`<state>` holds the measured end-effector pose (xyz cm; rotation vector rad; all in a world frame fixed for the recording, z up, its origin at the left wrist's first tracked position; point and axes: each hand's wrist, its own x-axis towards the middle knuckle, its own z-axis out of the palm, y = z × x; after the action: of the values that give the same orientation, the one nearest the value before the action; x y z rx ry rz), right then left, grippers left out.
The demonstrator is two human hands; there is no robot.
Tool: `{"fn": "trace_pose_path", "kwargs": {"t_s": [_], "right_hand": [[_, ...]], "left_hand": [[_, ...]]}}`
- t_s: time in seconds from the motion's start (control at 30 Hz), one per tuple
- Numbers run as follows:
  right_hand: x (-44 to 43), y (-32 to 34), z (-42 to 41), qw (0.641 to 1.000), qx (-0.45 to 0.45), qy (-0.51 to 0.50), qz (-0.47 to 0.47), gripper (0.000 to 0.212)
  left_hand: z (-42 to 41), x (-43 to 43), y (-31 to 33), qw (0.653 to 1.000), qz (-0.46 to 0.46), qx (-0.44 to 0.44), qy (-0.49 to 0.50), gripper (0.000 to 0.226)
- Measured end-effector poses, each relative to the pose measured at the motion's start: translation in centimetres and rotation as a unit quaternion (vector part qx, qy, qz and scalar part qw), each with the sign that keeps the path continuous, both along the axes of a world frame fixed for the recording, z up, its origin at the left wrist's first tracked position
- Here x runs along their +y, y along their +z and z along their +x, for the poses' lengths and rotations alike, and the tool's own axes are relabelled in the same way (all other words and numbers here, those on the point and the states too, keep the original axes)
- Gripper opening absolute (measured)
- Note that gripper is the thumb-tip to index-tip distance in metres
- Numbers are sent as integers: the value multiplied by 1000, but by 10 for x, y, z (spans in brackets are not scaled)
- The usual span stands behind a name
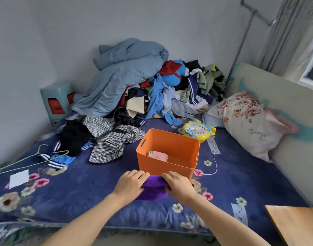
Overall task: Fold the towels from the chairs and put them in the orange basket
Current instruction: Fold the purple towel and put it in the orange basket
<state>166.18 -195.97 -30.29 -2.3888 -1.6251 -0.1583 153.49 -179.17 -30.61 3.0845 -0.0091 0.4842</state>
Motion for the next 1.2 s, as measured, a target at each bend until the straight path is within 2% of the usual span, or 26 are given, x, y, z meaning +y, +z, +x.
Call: {"fn": "trace_pose_path", "kwargs": {"t_s": [0.13,0.27,0.43,0.63,0.73,0.87,1.1,1.2], "right_hand": [[-3,-19,28,995,65,23,-72,35],[7,-24,52,990,93,-3,-109,41],[28,-28,85,985,122,-28,-118,43],[70,-28,145,988,109,-55,-98,51],[95,-21,177,980,130,-87,-126,43],[128,-11,206,975,141,-123,-116,46],[166,-14,246,964,161,-179,-116,44],[172,-23,261,958,173,-194,-121,42]], "left_hand": [[25,-4,-25,999,-22,40,1,82],[55,8,-33,998,-27,53,5,83],[94,35,-42,997,-40,70,-10,82],[167,85,-51,996,-61,47,-51,77],[204,114,-51,993,-76,44,-82,78],[246,152,-46,990,-82,16,-115,77],[306,187,-56,990,-66,62,-109,61],[322,191,-63,987,-86,101,-94,56]]}}
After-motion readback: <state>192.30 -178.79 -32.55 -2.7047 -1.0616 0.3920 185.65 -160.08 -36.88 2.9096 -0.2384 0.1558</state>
